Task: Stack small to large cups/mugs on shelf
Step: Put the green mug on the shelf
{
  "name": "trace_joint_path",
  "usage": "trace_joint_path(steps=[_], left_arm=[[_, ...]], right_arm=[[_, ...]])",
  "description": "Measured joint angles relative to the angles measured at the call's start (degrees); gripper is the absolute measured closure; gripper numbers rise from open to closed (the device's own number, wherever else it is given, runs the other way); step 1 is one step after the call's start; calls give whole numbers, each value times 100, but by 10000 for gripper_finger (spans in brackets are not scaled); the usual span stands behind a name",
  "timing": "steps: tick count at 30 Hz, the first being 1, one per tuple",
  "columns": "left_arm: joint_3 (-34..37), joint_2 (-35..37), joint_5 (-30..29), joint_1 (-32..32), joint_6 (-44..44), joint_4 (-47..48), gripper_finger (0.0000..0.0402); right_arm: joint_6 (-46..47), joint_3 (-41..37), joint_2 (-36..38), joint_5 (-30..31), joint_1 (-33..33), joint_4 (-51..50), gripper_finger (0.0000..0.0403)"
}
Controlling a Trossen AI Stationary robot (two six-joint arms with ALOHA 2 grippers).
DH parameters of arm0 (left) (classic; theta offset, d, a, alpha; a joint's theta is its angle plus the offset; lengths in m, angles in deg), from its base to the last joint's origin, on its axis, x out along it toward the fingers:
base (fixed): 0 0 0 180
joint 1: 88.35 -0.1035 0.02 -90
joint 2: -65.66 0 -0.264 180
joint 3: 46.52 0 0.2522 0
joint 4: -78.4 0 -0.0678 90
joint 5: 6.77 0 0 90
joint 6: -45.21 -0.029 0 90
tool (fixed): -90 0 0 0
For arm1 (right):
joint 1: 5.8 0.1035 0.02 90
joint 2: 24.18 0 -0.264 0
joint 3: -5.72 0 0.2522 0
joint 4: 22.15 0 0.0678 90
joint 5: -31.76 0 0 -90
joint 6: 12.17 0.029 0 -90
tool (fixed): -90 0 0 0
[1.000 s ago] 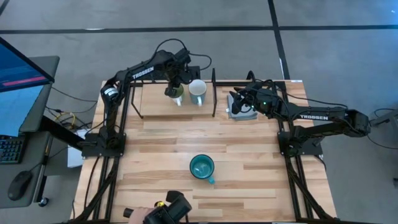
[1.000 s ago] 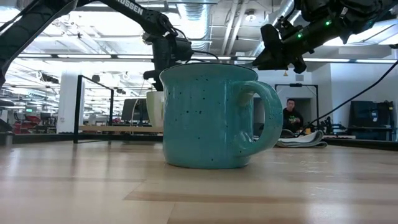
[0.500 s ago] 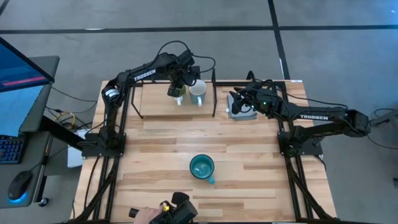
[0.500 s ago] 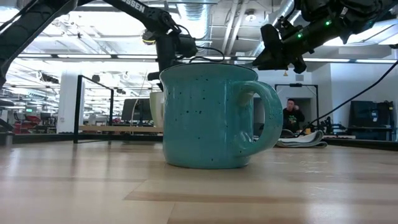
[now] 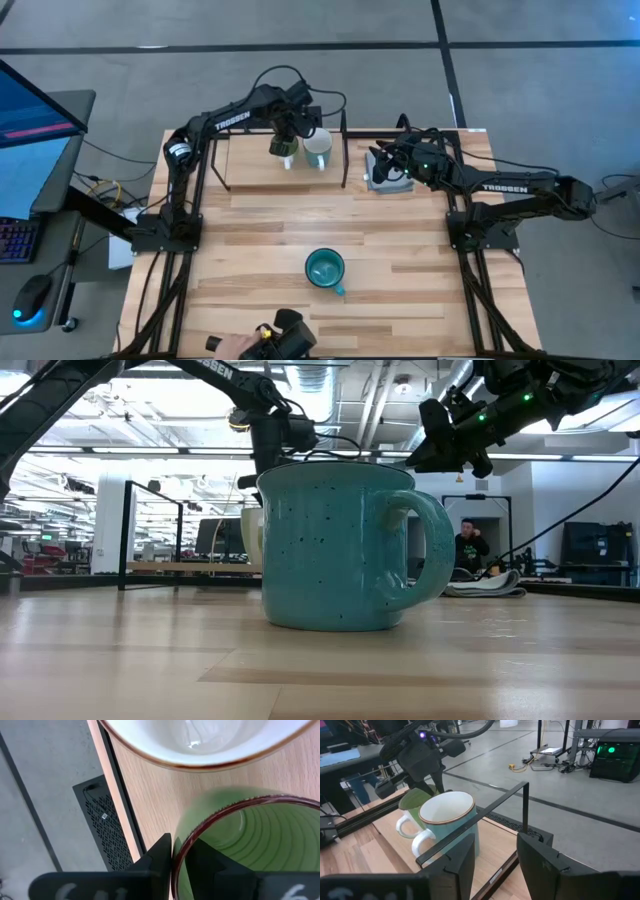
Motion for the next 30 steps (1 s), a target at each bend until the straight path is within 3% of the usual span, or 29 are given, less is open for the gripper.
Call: trace_joint_path(steps=[15, 30], left_arm=[[7, -368, 203, -196, 317, 429, 363], [0, -326, 148, -29, 161, 125, 363]], right_arm=[[7, 0, 0, 0, 0, -7, 236], [9, 0, -2, 0, 0, -89, 236]])
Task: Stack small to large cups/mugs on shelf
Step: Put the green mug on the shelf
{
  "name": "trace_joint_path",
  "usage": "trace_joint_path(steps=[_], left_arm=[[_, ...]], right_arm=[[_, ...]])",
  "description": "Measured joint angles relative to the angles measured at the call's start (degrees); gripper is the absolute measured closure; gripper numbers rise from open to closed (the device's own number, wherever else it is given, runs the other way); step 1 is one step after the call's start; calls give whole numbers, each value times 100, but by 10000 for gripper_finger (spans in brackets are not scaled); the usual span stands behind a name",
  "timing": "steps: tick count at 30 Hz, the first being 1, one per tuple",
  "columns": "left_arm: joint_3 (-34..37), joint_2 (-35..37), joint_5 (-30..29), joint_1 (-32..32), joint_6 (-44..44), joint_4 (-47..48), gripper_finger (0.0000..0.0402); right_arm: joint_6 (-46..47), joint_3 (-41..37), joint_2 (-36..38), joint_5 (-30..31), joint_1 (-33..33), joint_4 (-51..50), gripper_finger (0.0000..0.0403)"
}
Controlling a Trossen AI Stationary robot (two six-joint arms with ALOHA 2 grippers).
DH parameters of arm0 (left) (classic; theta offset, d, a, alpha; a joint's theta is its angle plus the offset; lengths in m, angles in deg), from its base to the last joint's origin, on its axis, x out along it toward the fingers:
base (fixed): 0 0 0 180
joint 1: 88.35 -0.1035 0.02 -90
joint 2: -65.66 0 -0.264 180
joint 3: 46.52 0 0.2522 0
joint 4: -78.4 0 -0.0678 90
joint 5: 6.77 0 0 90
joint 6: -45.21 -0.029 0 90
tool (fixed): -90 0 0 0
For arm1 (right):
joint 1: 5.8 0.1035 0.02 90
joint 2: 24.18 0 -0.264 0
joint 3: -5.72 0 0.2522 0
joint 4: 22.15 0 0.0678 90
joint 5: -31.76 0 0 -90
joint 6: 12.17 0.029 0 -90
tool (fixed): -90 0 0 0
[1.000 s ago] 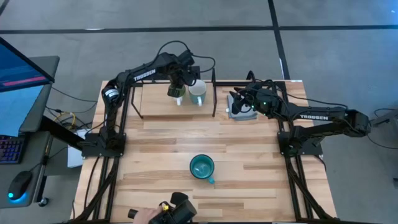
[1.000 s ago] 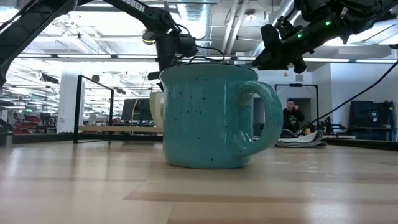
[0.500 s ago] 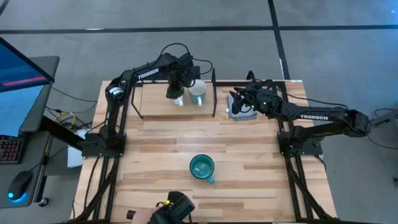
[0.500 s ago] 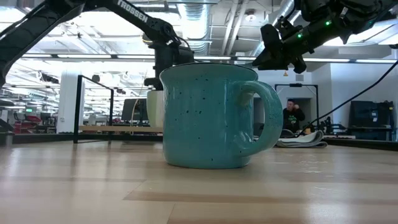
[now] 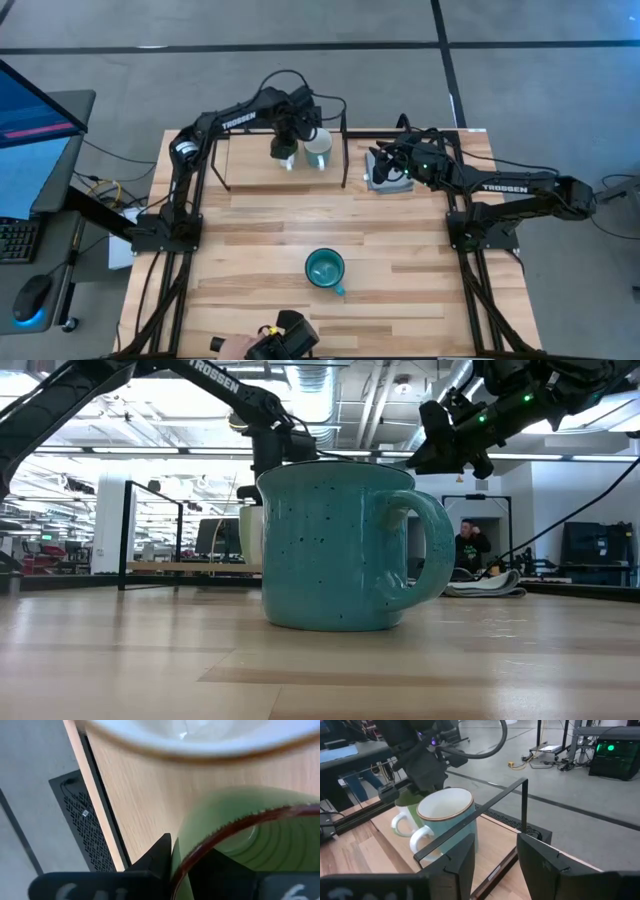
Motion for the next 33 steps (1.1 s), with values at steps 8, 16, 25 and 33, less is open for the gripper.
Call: trace_joint_path(steps=[8, 16, 25, 33], left_arm=[[0, 0, 9, 17, -2, -72, 358], [0, 0, -38, 15, -71, -153, 312], [0, 0, -116, 15, -156, -339, 253], [0, 0, -228, 15, -291, -399, 233]], right_arm=[[2, 0, 0, 0, 0, -19, 236], [2, 0, 0, 0, 0, -19, 236], [4, 0, 0, 0, 0, -19, 236], [4, 0, 0, 0, 0, -19, 236]])
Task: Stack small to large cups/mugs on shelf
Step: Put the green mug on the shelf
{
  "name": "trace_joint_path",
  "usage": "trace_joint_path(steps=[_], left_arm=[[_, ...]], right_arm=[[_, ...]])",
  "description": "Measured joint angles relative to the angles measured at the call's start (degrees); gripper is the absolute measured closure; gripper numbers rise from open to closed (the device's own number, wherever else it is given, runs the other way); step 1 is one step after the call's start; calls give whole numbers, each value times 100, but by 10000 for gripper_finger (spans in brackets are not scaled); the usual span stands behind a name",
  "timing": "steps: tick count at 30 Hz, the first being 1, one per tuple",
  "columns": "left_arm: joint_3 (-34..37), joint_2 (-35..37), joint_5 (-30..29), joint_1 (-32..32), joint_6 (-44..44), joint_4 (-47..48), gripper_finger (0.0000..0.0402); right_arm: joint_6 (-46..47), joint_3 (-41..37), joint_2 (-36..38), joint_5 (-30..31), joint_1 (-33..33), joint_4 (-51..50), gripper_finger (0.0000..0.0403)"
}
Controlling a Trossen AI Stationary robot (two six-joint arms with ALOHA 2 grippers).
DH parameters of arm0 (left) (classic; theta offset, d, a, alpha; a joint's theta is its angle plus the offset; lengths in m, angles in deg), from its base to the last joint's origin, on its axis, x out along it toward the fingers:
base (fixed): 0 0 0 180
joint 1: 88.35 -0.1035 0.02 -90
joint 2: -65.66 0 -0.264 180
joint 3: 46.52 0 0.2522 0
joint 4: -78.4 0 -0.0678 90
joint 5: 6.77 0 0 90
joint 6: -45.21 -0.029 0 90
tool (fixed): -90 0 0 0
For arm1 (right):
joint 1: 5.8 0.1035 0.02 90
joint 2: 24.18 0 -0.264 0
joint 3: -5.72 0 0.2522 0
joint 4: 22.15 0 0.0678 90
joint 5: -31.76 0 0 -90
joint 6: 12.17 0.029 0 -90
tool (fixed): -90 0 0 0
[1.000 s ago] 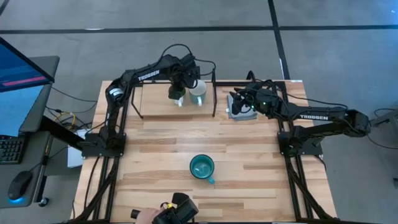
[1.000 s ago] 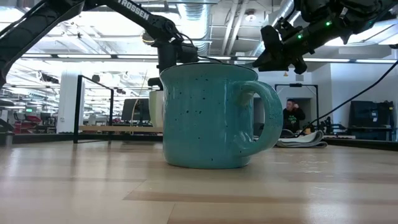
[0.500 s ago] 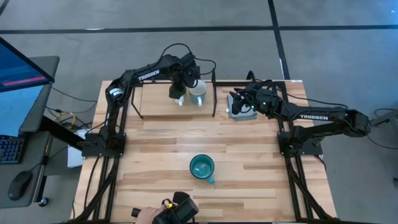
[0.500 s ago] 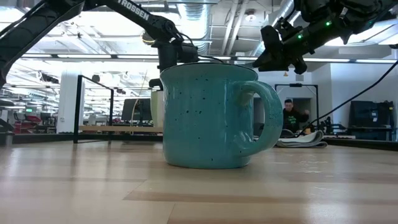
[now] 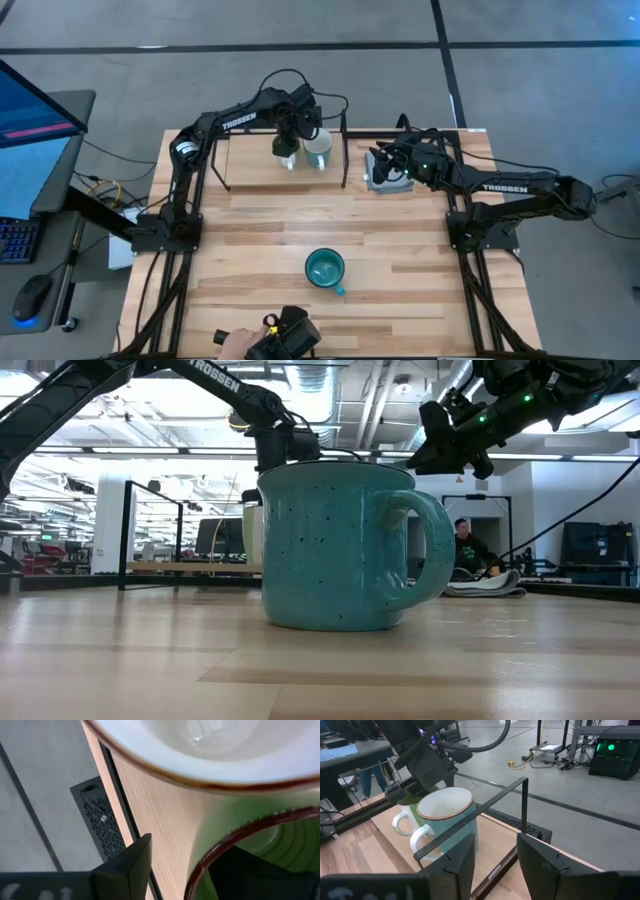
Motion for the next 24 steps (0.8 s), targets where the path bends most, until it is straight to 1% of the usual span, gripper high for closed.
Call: trace_joint_path(steps=[6, 10, 24], left_arm=[[0, 0, -6, 0, -74, -29, 232], [0, 0, -126, 0, -184, -164, 232], [0, 0, -103, 43, -158, -92, 232]], right_arm=[[0, 0, 0, 0, 0, 0, 236], [4, 0, 0, 0, 0, 0, 236], [7, 0, 0, 0, 0, 0, 236]])
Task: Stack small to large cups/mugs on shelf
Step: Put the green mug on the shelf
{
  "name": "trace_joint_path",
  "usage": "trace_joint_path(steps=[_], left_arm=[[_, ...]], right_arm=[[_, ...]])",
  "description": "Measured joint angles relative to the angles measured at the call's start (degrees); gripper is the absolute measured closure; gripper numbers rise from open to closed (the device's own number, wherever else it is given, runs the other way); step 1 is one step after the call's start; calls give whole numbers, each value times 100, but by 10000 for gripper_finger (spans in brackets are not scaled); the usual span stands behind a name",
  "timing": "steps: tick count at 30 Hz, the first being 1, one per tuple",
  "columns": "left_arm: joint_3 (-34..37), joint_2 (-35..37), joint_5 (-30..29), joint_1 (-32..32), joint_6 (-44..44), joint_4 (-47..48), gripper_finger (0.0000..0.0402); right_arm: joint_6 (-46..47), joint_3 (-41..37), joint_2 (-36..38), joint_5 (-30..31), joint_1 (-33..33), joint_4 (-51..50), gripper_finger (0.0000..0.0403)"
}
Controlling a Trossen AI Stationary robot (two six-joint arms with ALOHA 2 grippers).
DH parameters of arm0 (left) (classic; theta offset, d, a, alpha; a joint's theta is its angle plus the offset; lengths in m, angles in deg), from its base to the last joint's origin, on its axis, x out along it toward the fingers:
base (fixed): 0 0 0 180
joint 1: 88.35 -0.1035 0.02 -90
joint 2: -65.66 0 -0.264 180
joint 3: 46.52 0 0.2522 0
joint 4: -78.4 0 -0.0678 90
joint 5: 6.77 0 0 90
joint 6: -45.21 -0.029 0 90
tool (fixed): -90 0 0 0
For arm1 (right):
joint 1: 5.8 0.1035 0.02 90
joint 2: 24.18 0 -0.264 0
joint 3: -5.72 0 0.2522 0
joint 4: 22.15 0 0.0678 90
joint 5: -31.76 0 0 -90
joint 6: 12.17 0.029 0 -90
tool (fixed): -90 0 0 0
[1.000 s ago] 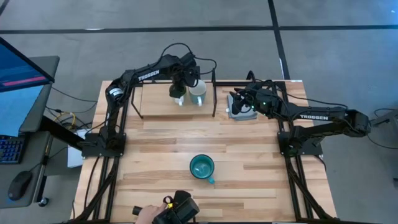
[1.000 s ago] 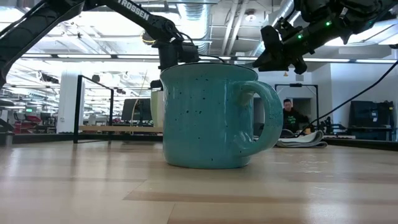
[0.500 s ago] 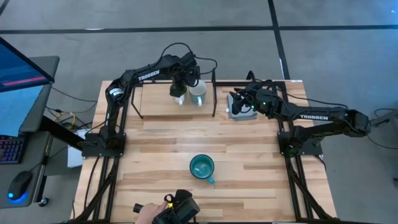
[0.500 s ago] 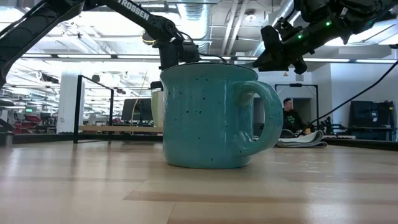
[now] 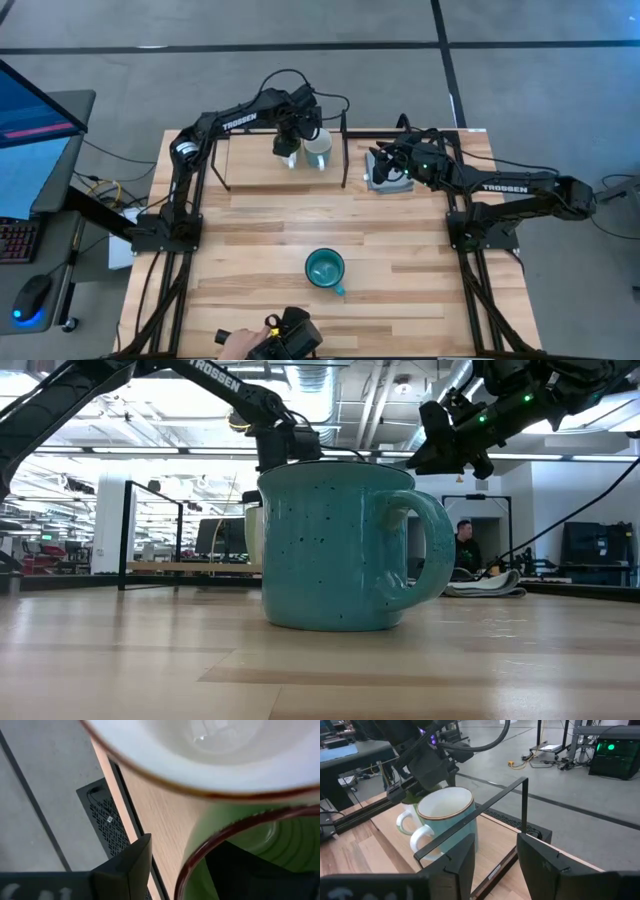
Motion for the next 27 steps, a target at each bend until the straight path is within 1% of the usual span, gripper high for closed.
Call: trace_joint_path(steps=[7, 13, 27], left_arm=[[0, 0, 41, 69, -2, 0, 232], [0, 0, 193, 69, 2, -1, 232], [0, 0, 191, 69, 26, 86, 231]], right_arm=[[-2, 0, 0, 1, 0, -22, 236], [-2, 0, 0, 0, 0, -22, 236], [-4, 0, 0, 0, 0, -24, 236]])
